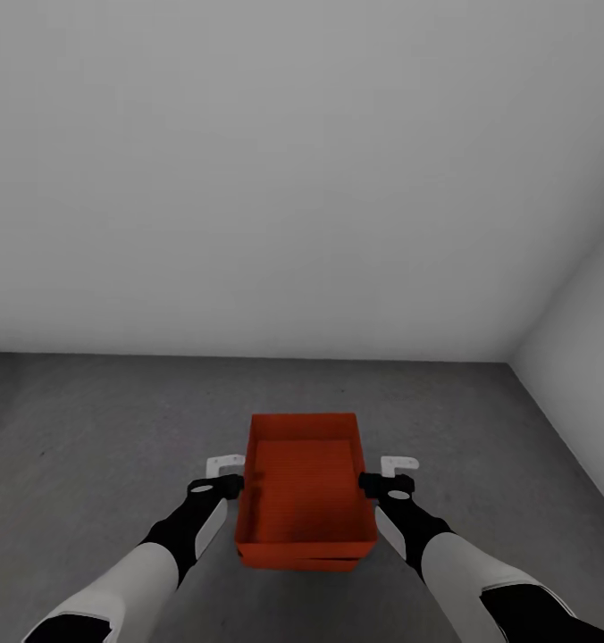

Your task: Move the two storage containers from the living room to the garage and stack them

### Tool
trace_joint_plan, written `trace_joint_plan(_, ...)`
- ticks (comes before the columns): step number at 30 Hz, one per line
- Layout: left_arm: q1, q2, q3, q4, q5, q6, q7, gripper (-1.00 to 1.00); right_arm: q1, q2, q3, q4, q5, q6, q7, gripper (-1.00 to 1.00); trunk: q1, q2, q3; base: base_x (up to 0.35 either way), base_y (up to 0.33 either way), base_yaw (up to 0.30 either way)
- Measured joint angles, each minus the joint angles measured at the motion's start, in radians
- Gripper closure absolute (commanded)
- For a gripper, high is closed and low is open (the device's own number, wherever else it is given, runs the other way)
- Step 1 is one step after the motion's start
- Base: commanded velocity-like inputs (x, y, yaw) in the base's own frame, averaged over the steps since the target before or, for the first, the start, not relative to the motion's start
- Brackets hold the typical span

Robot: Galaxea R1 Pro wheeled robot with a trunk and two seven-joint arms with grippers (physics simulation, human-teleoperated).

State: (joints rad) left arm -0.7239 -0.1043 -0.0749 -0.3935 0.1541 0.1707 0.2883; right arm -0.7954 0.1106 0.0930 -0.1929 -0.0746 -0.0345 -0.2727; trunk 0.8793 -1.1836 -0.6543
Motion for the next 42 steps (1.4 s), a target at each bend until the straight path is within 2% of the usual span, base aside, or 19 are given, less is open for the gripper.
trace_joint_plan(19,0.000,0.003,0.001,0.006,-0.001,-0.001,0.000,-1.00,0.000,0.000,0.000,0.000,-0.001,0.000,-0.003,-1.00,-0.073,0.133,0.060,0.000,0.000,0.000)
trace_joint_plan(25,0.000,0.010,0.002,0.011,0.000,0.001,-0.002,-1.00,0.000,-0.004,-0.001,0.009,-0.004,0.000,-0.006,-1.00,-0.096,0.175,0.078,0.000,0.000,0.000)
trace_joint_plan(28,0.000,0.022,0.002,0.027,0.003,0.001,-0.003,-1.00,0.000,-0.026,-0.001,0.019,-0.007,0.006,-0.005,-1.00,-0.107,0.196,0.088,0.000,0.000,0.000)
trace_joint_plan(34,0.000,0.082,0.003,0.125,0.010,-0.001,-0.008,-1.00,0.000,-0.122,-0.001,0.117,-0.014,0.000,0.003,-1.00,-0.130,0.238,0.107,0.000,0.000,0.000)
trace_joint_plan(35,0.000,0.096,0.003,0.141,0.018,-0.001,-0.009,-1.00,0.000,-0.142,-0.001,0.133,-0.016,0.000,0.007,-1.00,-0.134,0.245,0.110,0.000,0.000,0.000)
trace_joint_plan(37,0.000,0.121,0.003,0.186,0.056,-0.003,-0.010,-1.00,0.000,-0.174,-0.002,0.171,-0.018,-0.001,0.016,-1.00,-0.142,0.259,0.116,0.000,0.000,0.000)
trace_joint_plan(42,0.000,0.138,0.002,0.302,0.124,-0.029,-0.013,-1.00,0.006,-0.195,-0.002,0.215,-0.018,-0.002,0.021,-1.00,-0.161,0.294,0.132,0.000,0.000,0.000)
